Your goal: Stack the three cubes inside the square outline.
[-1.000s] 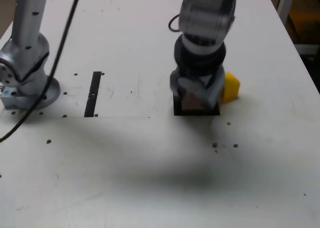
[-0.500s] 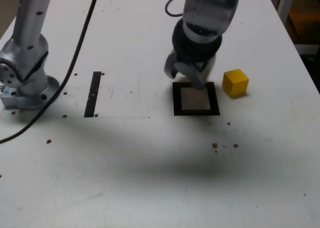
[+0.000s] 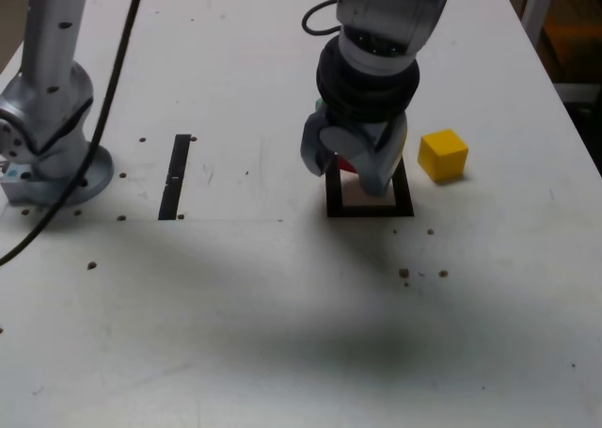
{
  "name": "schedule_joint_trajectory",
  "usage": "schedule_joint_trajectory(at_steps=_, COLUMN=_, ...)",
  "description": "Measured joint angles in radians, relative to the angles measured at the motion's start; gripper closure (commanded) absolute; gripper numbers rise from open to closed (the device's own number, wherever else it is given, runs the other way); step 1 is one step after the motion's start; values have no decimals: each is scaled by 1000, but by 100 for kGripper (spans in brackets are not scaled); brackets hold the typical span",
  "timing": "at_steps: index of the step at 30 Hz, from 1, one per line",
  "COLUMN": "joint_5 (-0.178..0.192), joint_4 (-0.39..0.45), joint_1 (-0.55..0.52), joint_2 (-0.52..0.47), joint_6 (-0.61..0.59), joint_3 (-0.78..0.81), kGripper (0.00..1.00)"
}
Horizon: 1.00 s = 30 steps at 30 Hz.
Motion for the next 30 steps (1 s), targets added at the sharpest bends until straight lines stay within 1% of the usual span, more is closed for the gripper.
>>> schedule_joint_trajectory(at_steps=4, joint_5=-11, joint_4=1, joint_1=1, joint_2=24, joint_6=-70, joint_3=-2, kGripper=65)
schedule_joint_trajectory(at_steps=7, joint_5=-34, joint_4=1, joint_1=1, joint_2=24, joint_6=-128, joint_3=2, kGripper=64)
schedule_joint_trajectory(at_steps=10, joint_5=-46, joint_4=1, joint_1=1, joint_2=31, joint_6=-136, joint_3=3, kGripper=64)
schedule_joint_trajectory(at_steps=13, joint_5=-48, joint_4=4, joint_1=1, joint_2=41, joint_6=-140, joint_3=3, kGripper=64)
schedule_joint_trajectory(at_steps=16, joint_5=-69, joint_4=2, joint_1=1, joint_2=42, joint_6=-147, joint_3=10, kGripper=64)
schedule_joint_trajectory(at_steps=19, joint_5=-81, joint_4=-10, joint_1=1, joint_2=49, joint_6=-159, joint_3=13, kGripper=64)
schedule_joint_trajectory(at_steps=25, joint_5=-84, joint_4=-36, joint_1=1, joint_2=61, joint_6=-174, joint_3=12, kGripper=60)
schedule_joint_trajectory(at_steps=30, joint_5=-77, joint_4=-71, joint_1=1, joint_2=61, joint_6=-175, joint_3=12, kGripper=60)
